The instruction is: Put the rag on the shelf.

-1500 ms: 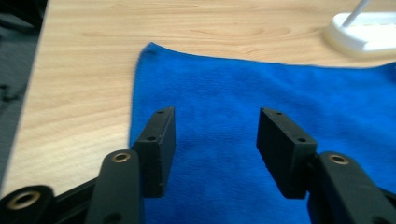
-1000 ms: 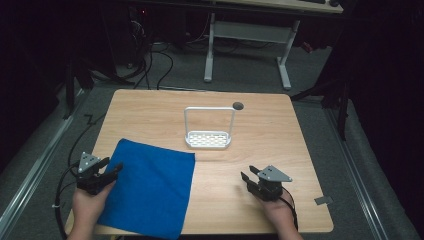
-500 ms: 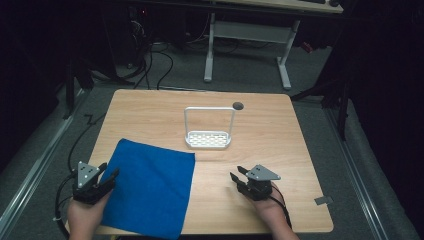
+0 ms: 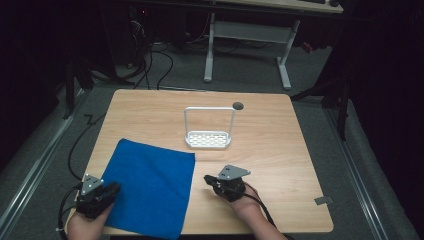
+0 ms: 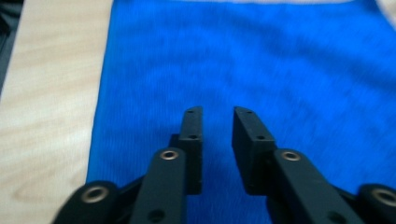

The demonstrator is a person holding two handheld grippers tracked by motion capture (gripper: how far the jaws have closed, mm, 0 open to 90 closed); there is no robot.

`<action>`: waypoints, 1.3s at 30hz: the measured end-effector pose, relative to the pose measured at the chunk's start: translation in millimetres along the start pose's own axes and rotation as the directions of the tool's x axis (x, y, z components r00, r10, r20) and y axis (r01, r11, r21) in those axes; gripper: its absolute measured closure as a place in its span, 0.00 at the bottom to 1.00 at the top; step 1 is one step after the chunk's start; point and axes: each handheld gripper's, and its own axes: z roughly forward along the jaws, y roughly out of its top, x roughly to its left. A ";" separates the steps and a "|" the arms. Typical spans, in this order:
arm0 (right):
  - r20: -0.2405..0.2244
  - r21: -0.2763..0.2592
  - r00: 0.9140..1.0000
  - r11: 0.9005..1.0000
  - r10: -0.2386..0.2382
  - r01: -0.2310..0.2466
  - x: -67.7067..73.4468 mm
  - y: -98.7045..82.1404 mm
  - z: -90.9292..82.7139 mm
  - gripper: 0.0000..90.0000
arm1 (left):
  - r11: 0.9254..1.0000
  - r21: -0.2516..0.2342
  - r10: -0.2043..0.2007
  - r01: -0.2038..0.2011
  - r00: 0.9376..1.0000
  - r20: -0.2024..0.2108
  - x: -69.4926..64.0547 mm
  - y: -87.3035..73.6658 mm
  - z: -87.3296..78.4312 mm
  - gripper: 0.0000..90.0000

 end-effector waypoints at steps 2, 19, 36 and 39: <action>-0.029 0.014 0.999 1.000 -0.017 0.017 6.6 3.0 8.8 1.00 | 0.999 0.038 0.014 -0.013 1.000 -0.013 0.2 -4.5 0.6 0.93; -0.094 0.130 0.991 0.985 -0.099 0.110 30.5 10.2 44.5 1.00 | 0.996 0.076 0.051 -0.051 0.999 0.009 -3.7 -10.2 2.4 1.00; 0.007 0.135 0.999 0.990 -0.039 0.038 1.5 -7.0 -1.6 1.00 | 0.978 0.110 0.155 -0.178 0.970 0.188 -46.1 -1.2 4.8 0.96; -0.006 0.104 0.999 0.993 -0.046 0.046 3.3 -0.3 2.8 1.00 | 0.984 0.064 0.157 -0.168 0.976 0.150 -44.5 10.2 -3.3 0.93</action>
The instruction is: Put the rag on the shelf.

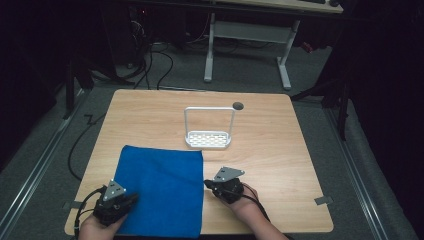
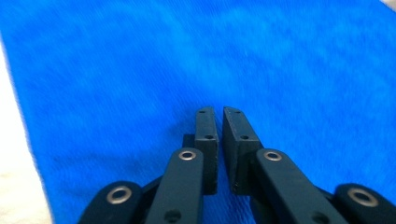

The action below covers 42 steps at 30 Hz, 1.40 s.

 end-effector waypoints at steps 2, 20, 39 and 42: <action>-0.001 0.003 1.000 1.000 -0.002 0.002 1.3 0.8 2.8 1.00 | 0.999 -0.046 -0.028 0.028 1.000 -0.008 3.0 4.1 -4.7 0.92; 0.013 0.063 1.000 0.998 -0.021 0.020 1.6 -3.7 13.5 1.00 | 0.999 0.028 -0.030 0.031 0.999 -0.035 4.6 -2.7 24.7 0.90; 0.177 0.064 0.975 0.987 0.135 -0.148 -38.4 -51.5 -43.6 1.00 | 0.990 0.027 0.128 -0.136 0.972 0.196 -48.3 33.3 64.9 0.91; 0.207 0.054 0.964 0.982 0.167 -0.182 -49.3 -58.2 -50.6 1.00 | 0.989 0.017 0.137 -0.145 0.964 0.229 -54.8 36.7 70.2 0.91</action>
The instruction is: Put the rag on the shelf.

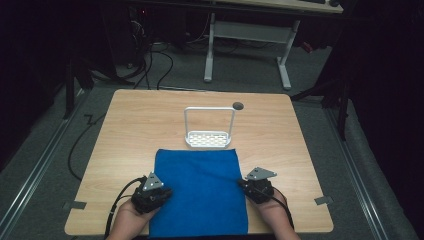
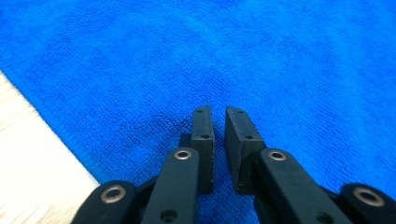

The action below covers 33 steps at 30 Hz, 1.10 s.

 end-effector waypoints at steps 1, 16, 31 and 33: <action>0.000 0.000 1.000 1.000 0.000 0.000 0.0 0.0 0.0 1.00 | 1.000 0.000 0.000 0.000 1.000 0.000 0.0 0.0 0.0 0.91; 0.034 0.002 0.999 1.000 0.021 -0.021 -19.7 -20.1 -20.3 1.00 | 0.999 -0.035 0.034 -0.032 0.997 0.072 -16.4 4.8 12.1 0.87; 0.008 -0.139 0.996 0.987 0.088 -0.086 -24.9 -15.4 -22.9 0.87 | 0.981 -0.150 -0.137 0.120 0.984 -0.110 27.5 4.1 1.0 0.78; 0.006 -0.136 0.997 0.988 0.076 -0.074 -23.4 -14.6 -22.4 0.86 | 0.977 -0.151 -0.168 0.150 0.979 -0.119 35.7 4.6 5.6 0.80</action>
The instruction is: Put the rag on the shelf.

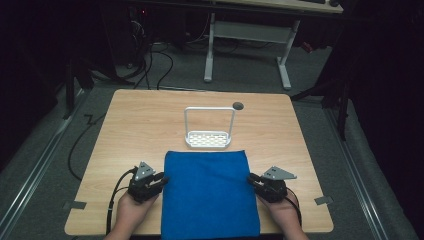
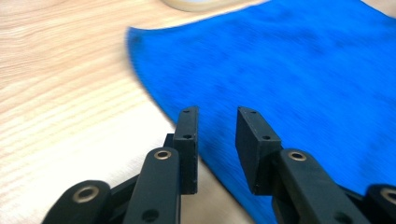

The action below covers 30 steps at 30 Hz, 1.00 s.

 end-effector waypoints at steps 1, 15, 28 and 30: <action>-0.001 -0.001 1.000 1.000 -0.006 0.006 0.9 0.1 0.5 0.85 | 1.000 0.012 -0.002 0.002 1.000 -0.015 3.4 0.7 3.1 0.82; -0.013 0.005 1.000 1.000 -0.029 0.029 4.6 0.5 0.9 0.83 | 1.000 -0.015 0.011 -0.013 0.987 -0.162 20.1 42.6 46.1 0.77; -0.018 0.015 0.999 0.999 -0.029 0.029 4.2 0.1 3.5 0.79 | 0.999 0.031 -0.007 0.012 0.989 -0.149 31.2 54.5 68.6 0.67; -0.017 0.014 0.999 1.000 -0.027 0.027 3.9 -0.1 3.6 0.77 | 1.000 0.029 0.001 0.003 0.990 -0.144 30.2 54.2 68.9 0.75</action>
